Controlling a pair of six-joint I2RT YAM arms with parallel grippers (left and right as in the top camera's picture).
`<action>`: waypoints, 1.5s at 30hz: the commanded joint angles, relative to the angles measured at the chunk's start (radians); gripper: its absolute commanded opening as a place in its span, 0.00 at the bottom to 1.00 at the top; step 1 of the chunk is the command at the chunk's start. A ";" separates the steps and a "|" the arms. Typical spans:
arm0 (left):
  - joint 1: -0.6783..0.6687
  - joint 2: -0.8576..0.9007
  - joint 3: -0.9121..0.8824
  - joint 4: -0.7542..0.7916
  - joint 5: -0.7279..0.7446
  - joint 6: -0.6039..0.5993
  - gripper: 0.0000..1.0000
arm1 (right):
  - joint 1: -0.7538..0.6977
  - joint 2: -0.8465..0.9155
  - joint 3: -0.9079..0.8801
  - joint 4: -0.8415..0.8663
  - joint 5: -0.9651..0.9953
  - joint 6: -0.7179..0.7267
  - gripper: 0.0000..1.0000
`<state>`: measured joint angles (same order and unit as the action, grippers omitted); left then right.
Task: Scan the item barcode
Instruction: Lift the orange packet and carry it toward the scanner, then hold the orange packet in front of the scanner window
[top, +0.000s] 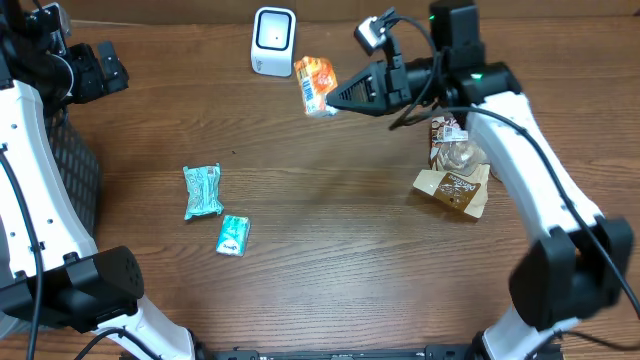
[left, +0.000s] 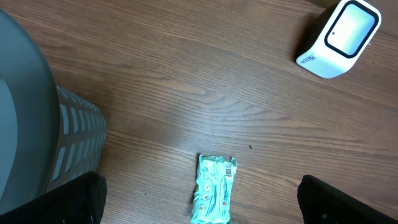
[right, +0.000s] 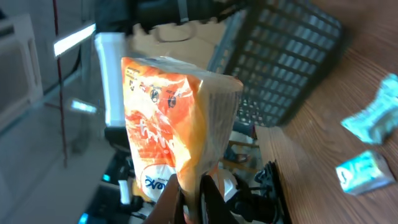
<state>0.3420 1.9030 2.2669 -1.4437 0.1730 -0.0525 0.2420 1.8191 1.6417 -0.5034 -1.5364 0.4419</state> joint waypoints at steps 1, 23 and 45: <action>-0.002 0.000 0.006 0.004 0.011 -0.007 1.00 | 0.000 -0.054 0.010 0.005 0.034 0.006 0.04; -0.002 0.000 0.006 0.004 0.011 -0.007 1.00 | 0.185 0.065 0.505 -0.434 1.305 -0.210 0.04; -0.002 0.000 0.006 0.004 0.011 -0.007 1.00 | 0.321 0.638 0.719 0.155 1.947 -1.036 0.04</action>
<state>0.3420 1.9030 2.2669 -1.4433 0.1726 -0.0525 0.5640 2.4088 2.3421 -0.3946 0.3599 -0.3641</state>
